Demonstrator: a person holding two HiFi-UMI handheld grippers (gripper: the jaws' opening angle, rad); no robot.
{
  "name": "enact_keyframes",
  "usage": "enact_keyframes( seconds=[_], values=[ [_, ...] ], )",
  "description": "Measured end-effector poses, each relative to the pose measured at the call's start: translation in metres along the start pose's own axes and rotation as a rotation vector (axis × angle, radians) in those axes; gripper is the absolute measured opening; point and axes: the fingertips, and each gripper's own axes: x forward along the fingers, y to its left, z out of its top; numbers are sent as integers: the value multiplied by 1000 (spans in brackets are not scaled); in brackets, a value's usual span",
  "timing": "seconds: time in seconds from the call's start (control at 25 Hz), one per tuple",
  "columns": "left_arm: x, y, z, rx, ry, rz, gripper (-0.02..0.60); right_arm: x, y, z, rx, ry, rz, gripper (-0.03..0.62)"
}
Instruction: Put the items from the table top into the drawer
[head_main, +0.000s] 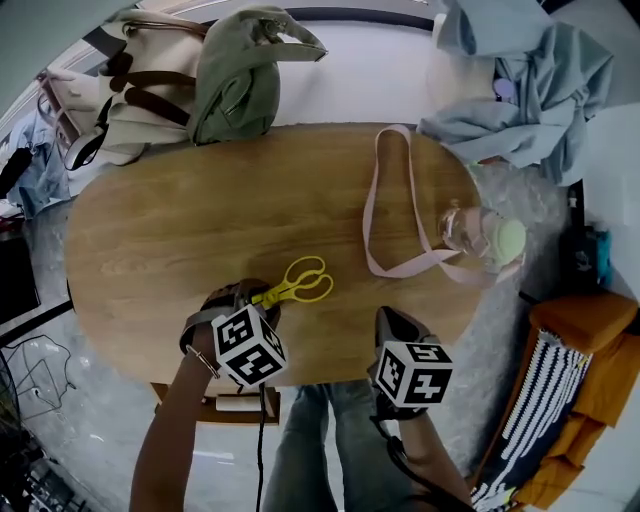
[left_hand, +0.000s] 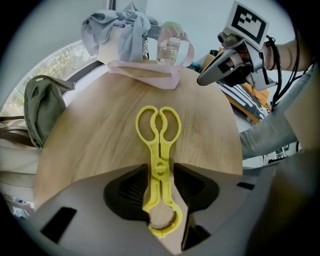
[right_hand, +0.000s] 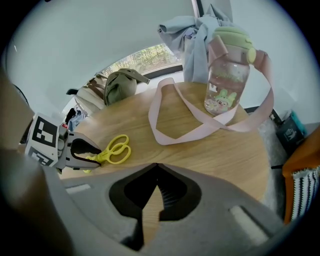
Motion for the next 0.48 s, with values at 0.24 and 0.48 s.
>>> enact_keyframes(
  seconds=[0.24,0.48],
  values=[
    [-1,7,0,-15,-5,-12,122,4,5,4,-26,13,3,5],
    [-1,7,0,-11,-1,-10,112,6,7,13,-44,8,11,5]
  ],
)
